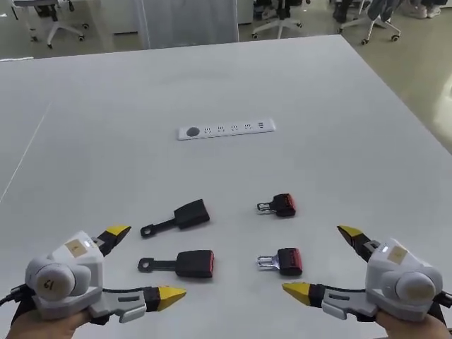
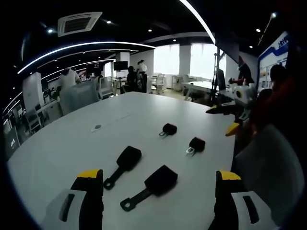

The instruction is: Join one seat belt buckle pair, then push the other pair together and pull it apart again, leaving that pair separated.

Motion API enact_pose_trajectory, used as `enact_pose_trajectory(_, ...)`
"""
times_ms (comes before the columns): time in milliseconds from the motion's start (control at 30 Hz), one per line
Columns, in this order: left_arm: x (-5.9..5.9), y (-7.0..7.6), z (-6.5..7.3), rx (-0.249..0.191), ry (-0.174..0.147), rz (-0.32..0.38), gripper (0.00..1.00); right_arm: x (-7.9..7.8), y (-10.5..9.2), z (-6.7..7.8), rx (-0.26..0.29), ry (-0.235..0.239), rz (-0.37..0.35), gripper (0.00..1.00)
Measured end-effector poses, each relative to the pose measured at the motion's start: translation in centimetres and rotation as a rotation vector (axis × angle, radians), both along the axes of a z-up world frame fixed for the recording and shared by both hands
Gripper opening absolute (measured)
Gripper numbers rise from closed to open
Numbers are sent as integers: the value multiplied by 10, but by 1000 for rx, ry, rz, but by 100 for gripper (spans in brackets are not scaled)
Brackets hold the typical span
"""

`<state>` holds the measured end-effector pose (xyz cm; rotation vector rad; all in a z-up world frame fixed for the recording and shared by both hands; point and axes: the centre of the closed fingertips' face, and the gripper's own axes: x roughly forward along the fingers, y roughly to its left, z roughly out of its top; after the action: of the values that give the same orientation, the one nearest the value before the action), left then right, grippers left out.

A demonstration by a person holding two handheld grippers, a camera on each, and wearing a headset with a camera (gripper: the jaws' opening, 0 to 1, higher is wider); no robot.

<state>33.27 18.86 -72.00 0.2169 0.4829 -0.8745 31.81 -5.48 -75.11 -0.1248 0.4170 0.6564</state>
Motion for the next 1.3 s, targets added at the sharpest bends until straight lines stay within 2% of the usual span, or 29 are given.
enact_pose_trajectory(200, 2, -2, -5, 2, 10, -18, 99, -1, 4, -5, 0, 12, 23, 99)
enact_pose_trajectory(533, 4, -9, -13, 46, 12, -86, 98, -1, 6, -11, -1, 27, 57, 99)
enact_pose_trajectory(700, 7, -16, -18, 62, 18, -118, 98, -4, 8, -18, -4, 50, 90, 98)
enact_pose_trajectory(800, 7, -21, -22, 78, 26, -148, 97, -6, 9, -23, -16, 62, 124, 96)
enact_pose_trajectory(900, 7, -25, -28, 120, 20, -199, 96, -6, 10, -26, -17, 68, 141, 96)
enact_pose_trajectory(1067, 11, -34, -33, 131, 27, -237, 94, -8, 11, -31, -27, 89, 181, 94)
enact_pose_trajectory(1300, 15, -40, -43, 180, 30, -304, 90, -3, 12, -39, -39, 122, 234, 92)
